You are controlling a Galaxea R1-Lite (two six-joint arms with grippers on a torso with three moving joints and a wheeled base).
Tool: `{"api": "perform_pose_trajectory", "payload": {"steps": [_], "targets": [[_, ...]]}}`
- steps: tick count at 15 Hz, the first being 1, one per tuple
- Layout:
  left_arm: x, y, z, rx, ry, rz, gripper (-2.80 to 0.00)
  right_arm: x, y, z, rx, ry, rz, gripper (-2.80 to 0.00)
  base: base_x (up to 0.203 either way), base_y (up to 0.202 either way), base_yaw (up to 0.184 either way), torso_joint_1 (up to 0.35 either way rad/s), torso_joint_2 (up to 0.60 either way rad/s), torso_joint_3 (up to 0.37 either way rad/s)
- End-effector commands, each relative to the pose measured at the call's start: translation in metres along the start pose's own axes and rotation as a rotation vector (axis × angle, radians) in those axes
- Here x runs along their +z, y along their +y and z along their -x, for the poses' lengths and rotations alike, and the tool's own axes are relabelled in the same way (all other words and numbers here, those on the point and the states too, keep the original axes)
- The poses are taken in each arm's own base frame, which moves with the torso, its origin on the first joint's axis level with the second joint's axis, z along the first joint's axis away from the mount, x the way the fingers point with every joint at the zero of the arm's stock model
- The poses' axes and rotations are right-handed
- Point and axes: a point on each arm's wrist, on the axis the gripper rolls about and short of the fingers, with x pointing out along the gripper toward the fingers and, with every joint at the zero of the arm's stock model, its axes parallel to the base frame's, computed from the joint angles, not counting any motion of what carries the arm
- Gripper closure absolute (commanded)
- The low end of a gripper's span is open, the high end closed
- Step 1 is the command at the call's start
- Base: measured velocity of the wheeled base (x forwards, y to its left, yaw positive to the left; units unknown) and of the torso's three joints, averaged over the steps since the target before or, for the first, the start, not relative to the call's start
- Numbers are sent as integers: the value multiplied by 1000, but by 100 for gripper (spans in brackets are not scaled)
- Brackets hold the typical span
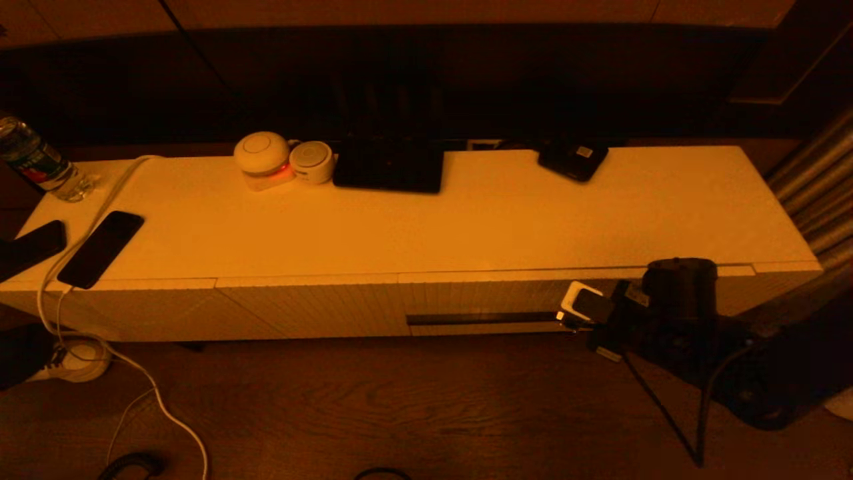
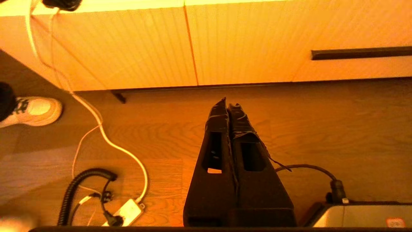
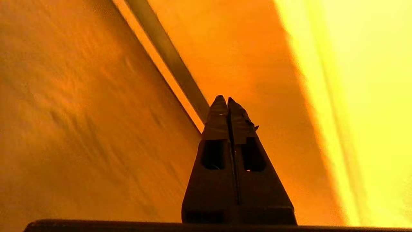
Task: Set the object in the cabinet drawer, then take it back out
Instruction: Close the drawer, then take the umbrella out of the drawer and put it on the table
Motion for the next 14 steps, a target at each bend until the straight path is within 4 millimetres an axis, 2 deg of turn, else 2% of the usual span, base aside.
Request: {"api": "perform_pose_trajectory", "payload": {"steps": [1, 6, 10, 12, 14], "targets": [[0, 0, 0, 0, 0, 0, 0, 4, -20, 48, -26, -10, 36, 0, 0, 0, 0, 0, 0, 0], [0, 0, 0, 0, 0, 0, 0, -19, -18, 155, 94, 70, 119, 0, 0, 0, 0, 0, 0, 0], [0, 0, 0, 0, 0, 0, 0, -40, 1, 219, 224, 135, 174, 0, 0, 0, 0, 0, 0, 0], [0, 0, 0, 0, 0, 0, 0, -50, 11, 238, 313, 162, 275, 0, 0, 0, 0, 0, 0, 0], [0, 0, 0, 0, 0, 0, 0, -51, 14, 233, 362, 160, 308, 0, 0, 0, 0, 0, 0, 0]]}}
